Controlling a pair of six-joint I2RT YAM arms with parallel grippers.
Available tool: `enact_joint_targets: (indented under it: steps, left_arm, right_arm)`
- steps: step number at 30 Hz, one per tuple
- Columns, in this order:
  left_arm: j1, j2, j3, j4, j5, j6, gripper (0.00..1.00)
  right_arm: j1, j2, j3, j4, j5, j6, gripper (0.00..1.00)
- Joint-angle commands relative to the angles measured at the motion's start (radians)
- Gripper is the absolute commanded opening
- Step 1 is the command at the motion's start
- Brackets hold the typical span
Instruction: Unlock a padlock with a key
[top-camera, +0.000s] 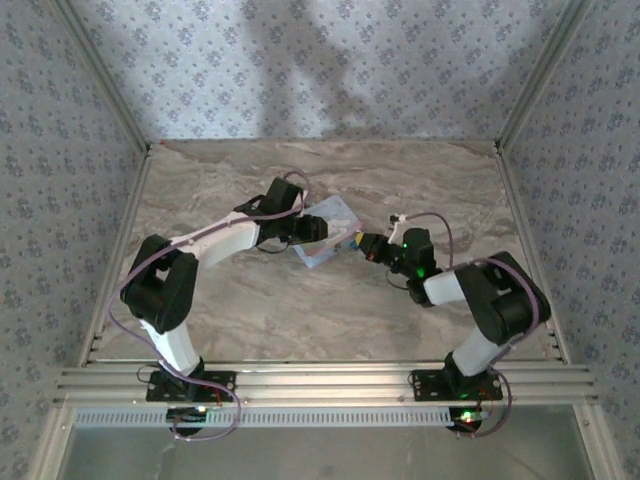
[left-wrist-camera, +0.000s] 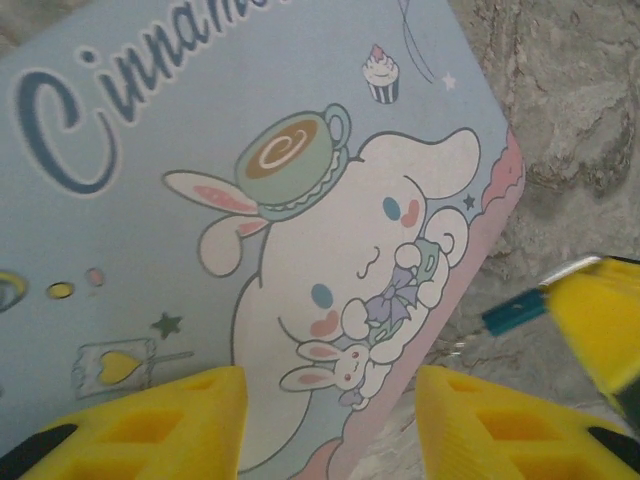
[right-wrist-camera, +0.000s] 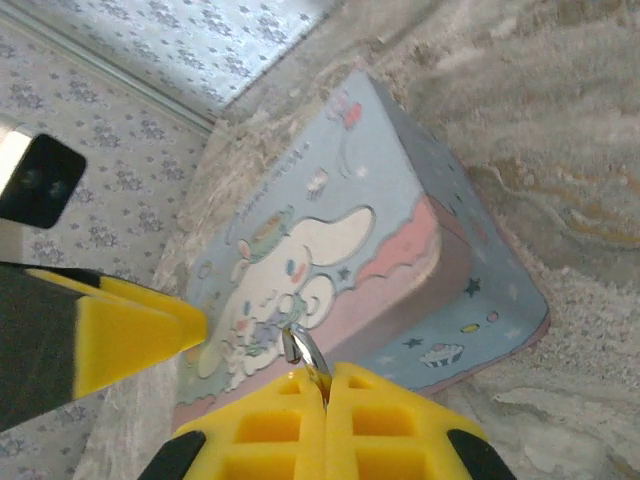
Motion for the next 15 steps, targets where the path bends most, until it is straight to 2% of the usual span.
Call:
enact_joint_targets:
  steps: [1,6,11,15]
  left_arm:
    - [0.010,-0.113,-0.025,-0.002,-0.082,0.038,0.49]
    - [0.011,-0.270,-0.121,0.073,-0.193,0.067,0.52]
    - [0.013,-0.465,-0.261,0.144,-0.333,0.088,0.60]
    - [0.027,-0.629,-0.393,0.214,-0.436,0.089,0.68]
  right_arm:
    - [-0.011,-0.132,0.008,-0.225,0.005,-0.076,0.01]
    - [-0.005,-0.351,0.112,-0.658,-0.010,-0.220,0.01]
    - [-0.001,-0.503,0.178,-0.934,-0.027,-0.274,0.01]
    - [0.005,-0.555,0.217,-1.115,-0.041,-0.280,0.01]
